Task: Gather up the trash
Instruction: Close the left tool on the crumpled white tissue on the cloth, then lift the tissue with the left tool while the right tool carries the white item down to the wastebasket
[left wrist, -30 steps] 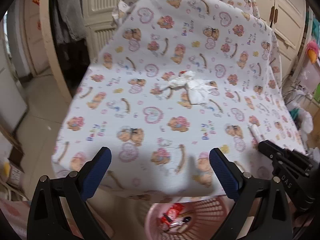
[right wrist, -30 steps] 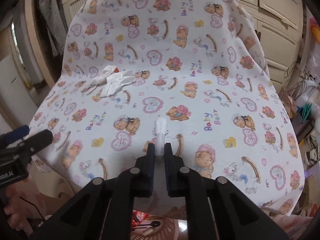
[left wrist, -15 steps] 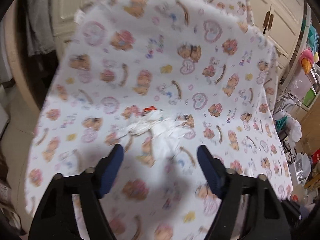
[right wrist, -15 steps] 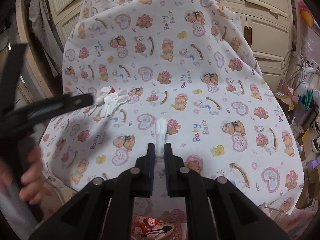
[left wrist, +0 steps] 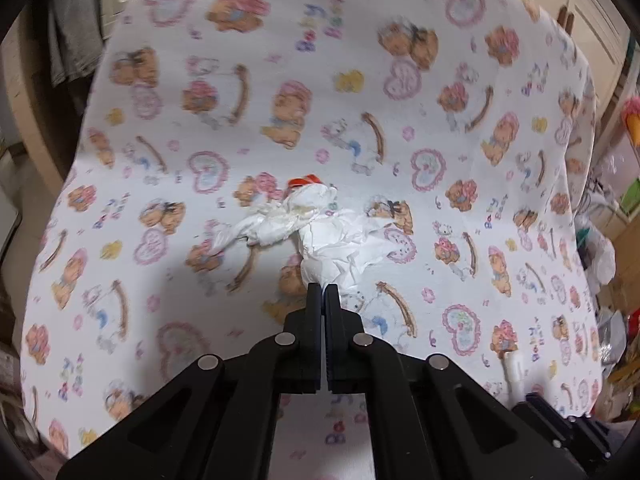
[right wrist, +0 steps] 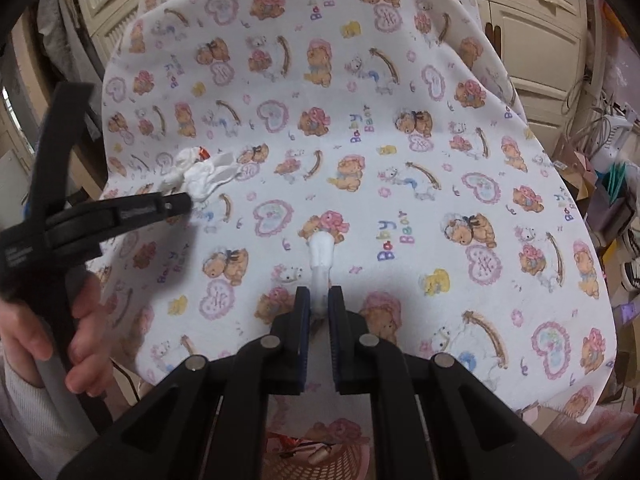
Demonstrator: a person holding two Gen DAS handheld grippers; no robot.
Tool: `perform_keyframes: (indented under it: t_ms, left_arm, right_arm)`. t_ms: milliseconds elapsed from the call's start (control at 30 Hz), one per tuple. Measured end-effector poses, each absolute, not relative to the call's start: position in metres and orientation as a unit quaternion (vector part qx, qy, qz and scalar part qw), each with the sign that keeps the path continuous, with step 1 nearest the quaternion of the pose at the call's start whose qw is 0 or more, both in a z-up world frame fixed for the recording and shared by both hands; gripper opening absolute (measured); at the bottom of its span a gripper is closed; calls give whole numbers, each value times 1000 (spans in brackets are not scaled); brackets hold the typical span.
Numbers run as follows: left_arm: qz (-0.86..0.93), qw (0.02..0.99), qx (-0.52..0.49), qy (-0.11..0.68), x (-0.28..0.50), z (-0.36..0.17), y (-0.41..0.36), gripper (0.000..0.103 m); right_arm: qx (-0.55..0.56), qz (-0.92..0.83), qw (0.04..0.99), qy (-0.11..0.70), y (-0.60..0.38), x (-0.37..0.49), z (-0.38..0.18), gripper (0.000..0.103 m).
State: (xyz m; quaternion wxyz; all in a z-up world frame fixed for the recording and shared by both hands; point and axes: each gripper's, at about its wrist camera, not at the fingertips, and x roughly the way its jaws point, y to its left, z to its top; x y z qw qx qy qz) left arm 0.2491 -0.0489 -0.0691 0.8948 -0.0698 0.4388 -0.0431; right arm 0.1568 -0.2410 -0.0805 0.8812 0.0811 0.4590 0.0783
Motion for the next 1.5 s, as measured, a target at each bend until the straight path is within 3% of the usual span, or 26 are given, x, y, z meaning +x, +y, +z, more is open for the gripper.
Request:
perform_keyframes:
  t_ms: [700,1167,1500]
  left_arm:
    - [-106,909,-104,389,153,-3,-10,0]
    - [-99,937,-46,332,103,30,2,0]
    - [-113,927,-50,353,52,16,0,0]
  right_arm:
    - [121,142,907,378,-242,117,-22,8]
    - [89,158,915,360,-223,86,0,8]
    - [93,171,918,346,-217,37,16,8]
